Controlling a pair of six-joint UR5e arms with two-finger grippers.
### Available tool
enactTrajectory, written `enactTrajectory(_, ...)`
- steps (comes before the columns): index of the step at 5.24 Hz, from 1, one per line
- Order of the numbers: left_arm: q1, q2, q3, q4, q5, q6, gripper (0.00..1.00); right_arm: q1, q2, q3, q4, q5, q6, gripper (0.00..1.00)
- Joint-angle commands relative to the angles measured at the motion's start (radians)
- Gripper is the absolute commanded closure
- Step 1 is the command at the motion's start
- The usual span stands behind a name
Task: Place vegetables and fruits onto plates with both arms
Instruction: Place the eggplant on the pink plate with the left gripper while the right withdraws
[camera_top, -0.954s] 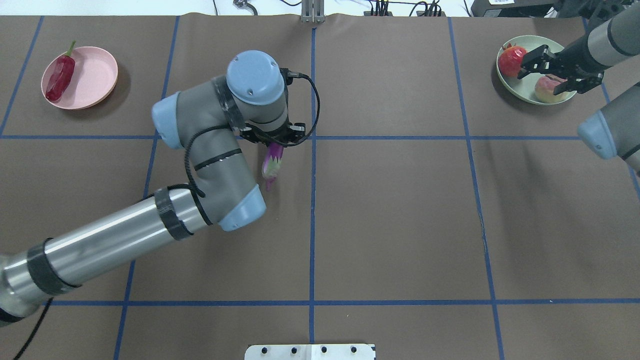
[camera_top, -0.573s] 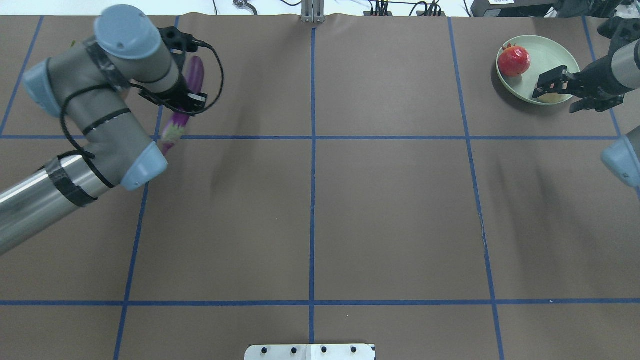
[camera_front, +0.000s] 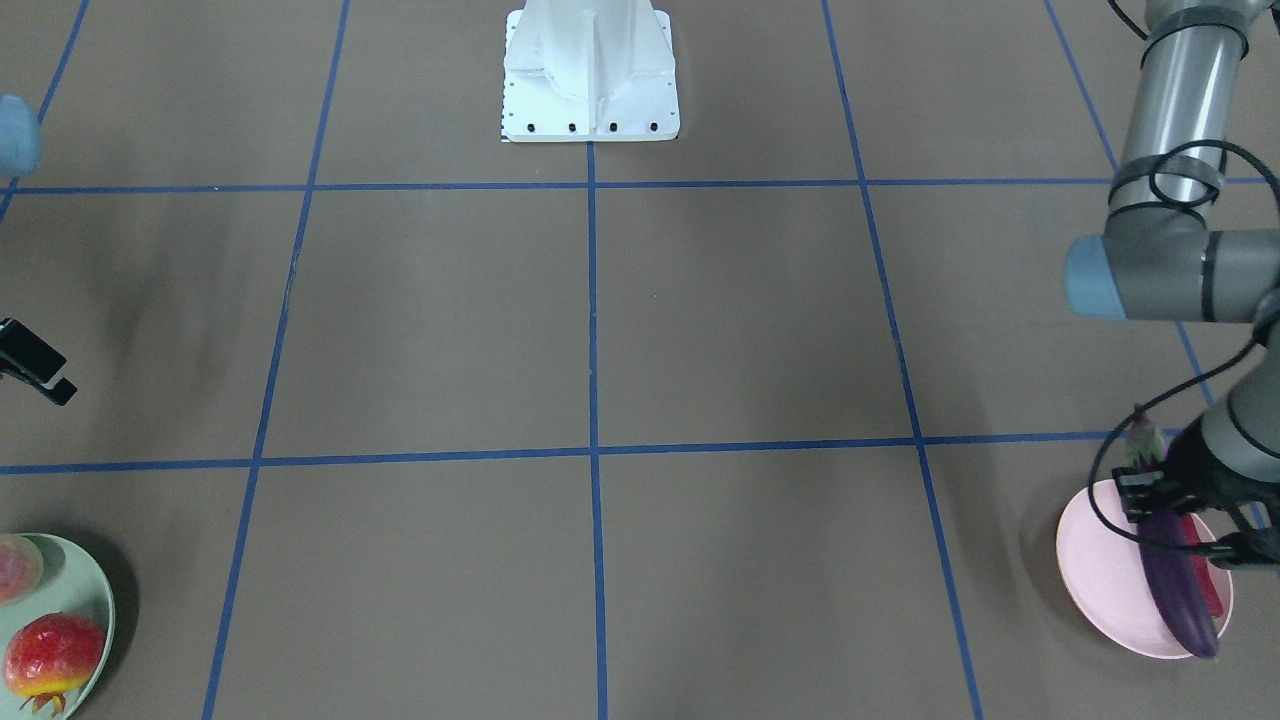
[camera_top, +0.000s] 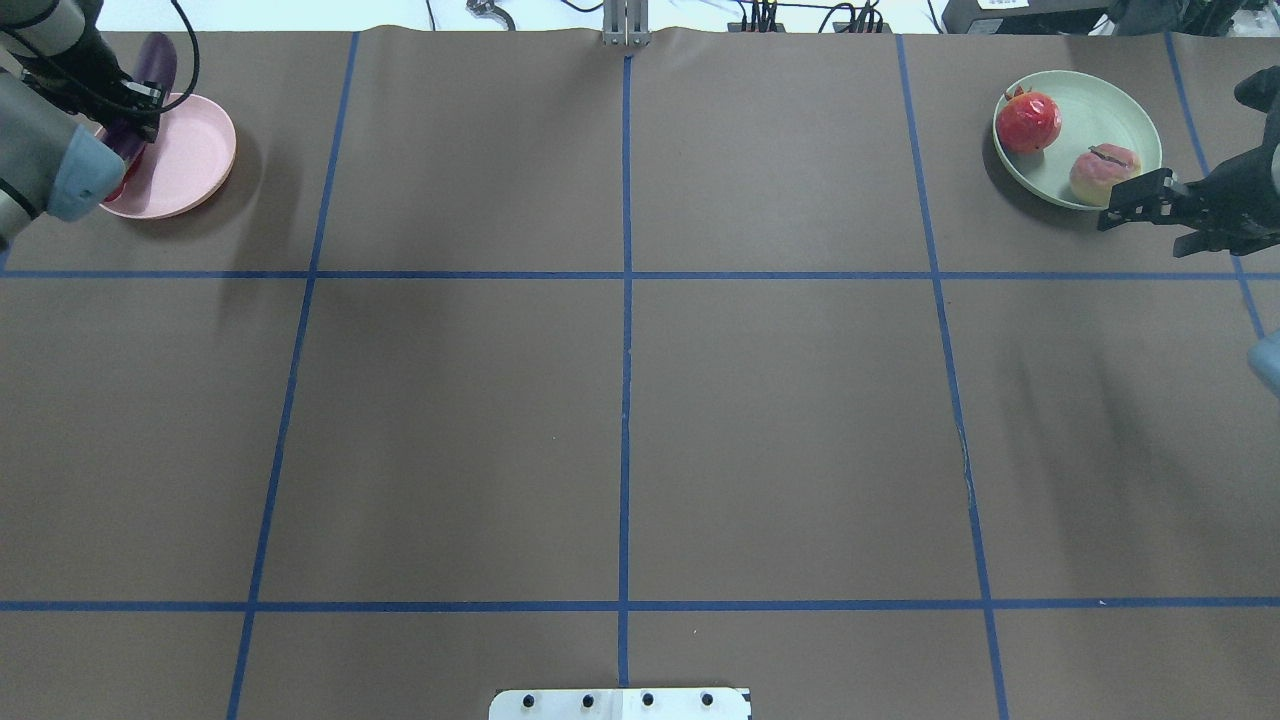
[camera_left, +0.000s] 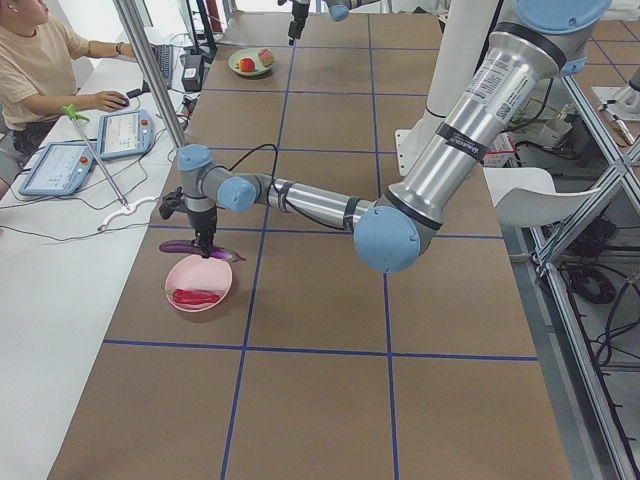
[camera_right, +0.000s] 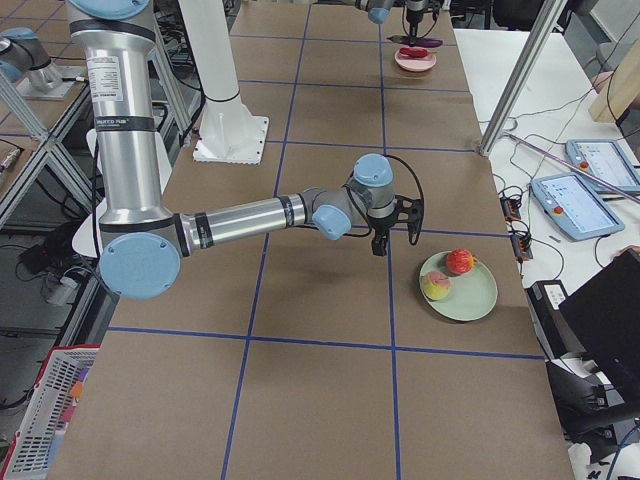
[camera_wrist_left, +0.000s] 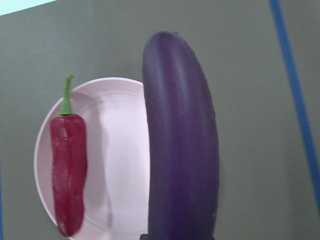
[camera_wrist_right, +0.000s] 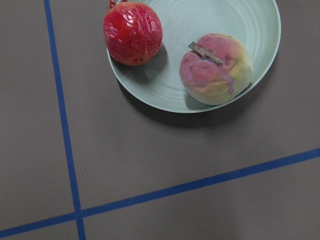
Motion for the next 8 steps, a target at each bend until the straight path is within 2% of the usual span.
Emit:
enactTrajectory(1, -0.015, -0.054, 0.124, -0.05, -0.022, 0.008, 0.01, -0.003, -0.009, 0.008, 0.001, 0.0, -0.002, 0.0)
enactTrajectory(3, -0.015, -0.054, 0.088, -0.042, -0.033, 0.007, 0.0, 0.0, -0.006, 0.015, -0.001, 0.0, -0.003, 0.0)
enactTrajectory(4, -0.021, -0.039, 0.027, -0.039, -0.148, 0.007, 0.0, 0.005, -0.007, 0.019, -0.007, 0.018, -0.006, 0.0)
enactTrajectory(5, -0.035, 0.109, -0.18, -0.04, -0.178, 0.008, 0.0, 0.064, -0.028, 0.019, -0.013, 0.09, -0.12, 0.0)
enactTrajectory(6, -0.036, 0.289, -0.404, -0.04, -0.177, 0.007, 0.0, 0.137, -0.074, 0.019, -0.036, 0.121, -0.263, 0.0)
enactTrajectory(7, -0.041, 0.446, -0.575, -0.04, -0.174, 0.013, 0.0, 0.19, -0.104, 0.034, -0.083, 0.144, -0.358, 0.0)
enactTrajectory(8, -0.067, 0.571, -0.687, -0.039, -0.18, 0.017, 0.0, 0.219, -0.165, 0.065, -0.088, 0.146, -0.429, 0.0)
